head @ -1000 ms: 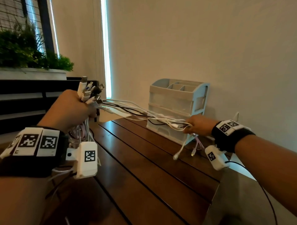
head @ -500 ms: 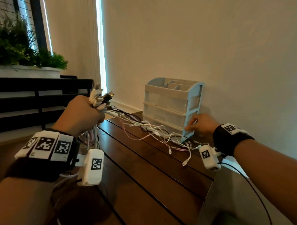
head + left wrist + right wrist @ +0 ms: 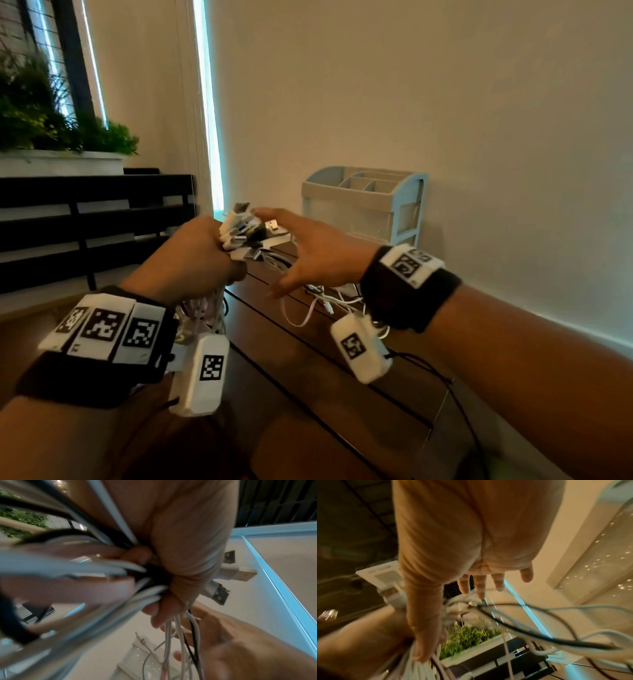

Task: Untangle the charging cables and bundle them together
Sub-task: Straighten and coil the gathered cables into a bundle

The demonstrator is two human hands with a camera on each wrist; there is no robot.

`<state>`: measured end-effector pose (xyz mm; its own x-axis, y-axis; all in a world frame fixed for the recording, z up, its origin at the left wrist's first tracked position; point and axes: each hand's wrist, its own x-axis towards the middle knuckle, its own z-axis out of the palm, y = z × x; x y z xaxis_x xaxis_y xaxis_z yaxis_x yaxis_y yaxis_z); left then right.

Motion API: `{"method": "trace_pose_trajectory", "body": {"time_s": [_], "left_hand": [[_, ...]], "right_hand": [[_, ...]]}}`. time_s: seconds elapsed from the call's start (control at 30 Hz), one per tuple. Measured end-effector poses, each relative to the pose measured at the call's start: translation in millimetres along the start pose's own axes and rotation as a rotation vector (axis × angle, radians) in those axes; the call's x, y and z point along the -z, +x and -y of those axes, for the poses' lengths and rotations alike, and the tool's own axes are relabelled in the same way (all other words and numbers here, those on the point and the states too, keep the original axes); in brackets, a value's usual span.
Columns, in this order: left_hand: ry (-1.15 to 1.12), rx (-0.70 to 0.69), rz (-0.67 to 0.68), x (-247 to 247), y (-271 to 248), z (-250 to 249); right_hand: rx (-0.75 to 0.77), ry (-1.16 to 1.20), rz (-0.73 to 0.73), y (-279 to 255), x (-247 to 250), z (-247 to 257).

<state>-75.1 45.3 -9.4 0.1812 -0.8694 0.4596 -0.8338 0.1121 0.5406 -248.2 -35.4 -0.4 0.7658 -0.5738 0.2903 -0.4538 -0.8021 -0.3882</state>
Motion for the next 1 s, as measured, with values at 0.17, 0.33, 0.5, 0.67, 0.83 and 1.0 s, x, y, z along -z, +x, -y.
{"method": "trace_pose_trajectory", "body": {"time_s": [0.17,0.33,0.5,0.67,0.83,1.0], "left_hand": [[0.112,-0.055,0.027,-7.4,0.4,-3.8],[0.001,-0.057,0.037,-3.6,3.5,10.1],[-0.387,-0.014,-0.462,19.1,9.9,27.4],[-0.650,0.081,-0.652,25.8,16.2,45.8],[-0.770,0.011,-0.629,5.5,13.8,24.8],[-0.744,-0.110,-0.573,-5.1,9.2,7.2]], "right_hand": [[0.020,-0.085,0.037,21.6,-28.4,5.2],[0.023,-0.265,-0.019,18.8,-17.7,-19.7],[-0.140,-0.585,-0.078,13.6,1.4,-87.3],[-0.387,-0.752,0.368,-4.1,1.2,-117.3],[-0.391,-0.296,0.321,-2.9,19.8,-62.2],[0.033,-0.154,-0.021,11.9,-2.0,28.8]]}}
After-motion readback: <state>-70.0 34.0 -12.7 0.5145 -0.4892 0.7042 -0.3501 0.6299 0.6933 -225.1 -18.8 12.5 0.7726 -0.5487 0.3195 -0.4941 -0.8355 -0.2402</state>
